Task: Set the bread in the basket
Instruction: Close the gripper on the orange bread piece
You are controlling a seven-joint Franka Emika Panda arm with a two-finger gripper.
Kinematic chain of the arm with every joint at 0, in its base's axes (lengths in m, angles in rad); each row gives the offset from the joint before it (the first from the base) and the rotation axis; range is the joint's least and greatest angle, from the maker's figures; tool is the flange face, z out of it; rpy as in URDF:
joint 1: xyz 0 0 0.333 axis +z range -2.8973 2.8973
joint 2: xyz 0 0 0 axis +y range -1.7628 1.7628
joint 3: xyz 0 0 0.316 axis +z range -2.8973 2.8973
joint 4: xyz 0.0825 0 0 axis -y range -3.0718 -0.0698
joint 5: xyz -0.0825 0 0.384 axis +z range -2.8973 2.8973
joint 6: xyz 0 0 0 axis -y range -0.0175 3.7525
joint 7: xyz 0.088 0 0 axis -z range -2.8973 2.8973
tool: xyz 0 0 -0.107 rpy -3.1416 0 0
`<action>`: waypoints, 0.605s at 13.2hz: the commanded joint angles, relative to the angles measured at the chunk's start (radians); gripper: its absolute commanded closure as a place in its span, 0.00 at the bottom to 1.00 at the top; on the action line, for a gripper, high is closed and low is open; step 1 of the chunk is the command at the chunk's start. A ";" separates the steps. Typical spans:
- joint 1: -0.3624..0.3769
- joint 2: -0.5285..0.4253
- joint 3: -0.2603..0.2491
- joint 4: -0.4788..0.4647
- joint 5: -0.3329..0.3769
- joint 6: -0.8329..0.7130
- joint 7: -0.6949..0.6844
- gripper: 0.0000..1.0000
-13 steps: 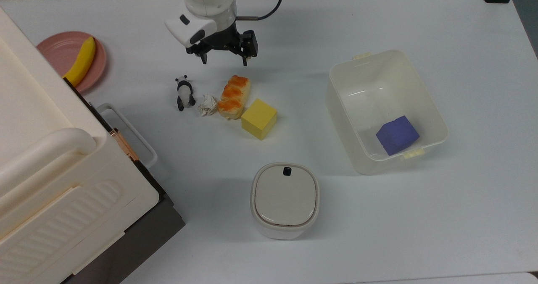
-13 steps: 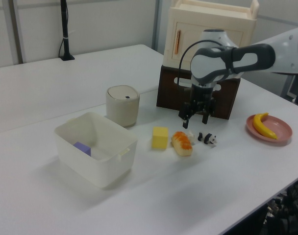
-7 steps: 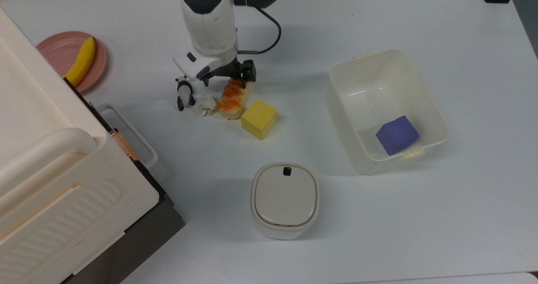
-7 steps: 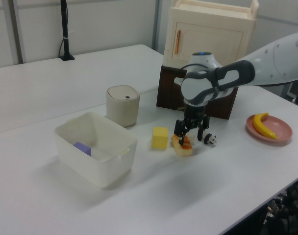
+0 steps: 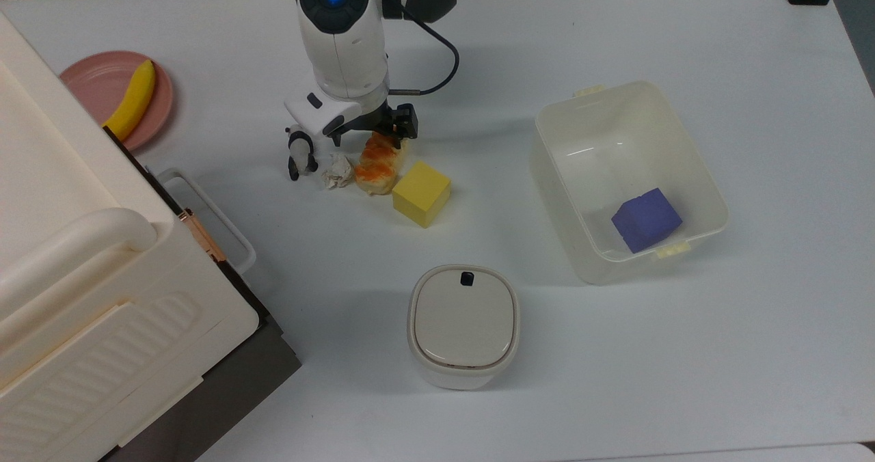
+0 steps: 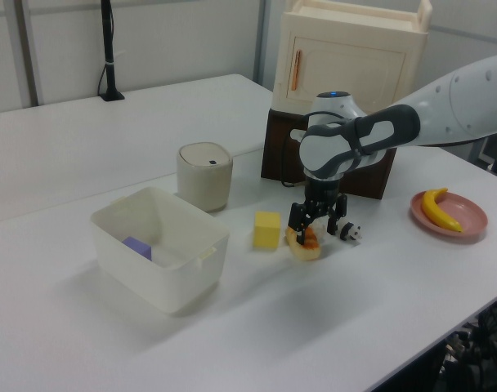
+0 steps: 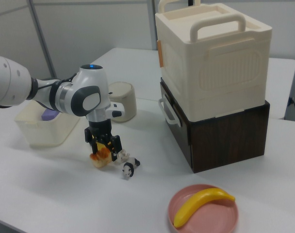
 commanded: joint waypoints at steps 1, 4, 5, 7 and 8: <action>0.006 -0.091 0.002 -0.011 -0.021 -0.008 0.019 0.00; 0.011 -0.086 0.018 -0.013 -0.020 -0.022 0.018 0.00; 0.011 -0.075 0.018 -0.013 -0.021 -0.018 0.018 0.00; 0.017 -0.056 0.018 -0.010 -0.021 -0.013 0.018 0.00; 0.022 -0.052 0.019 -0.005 -0.021 -0.010 0.019 0.00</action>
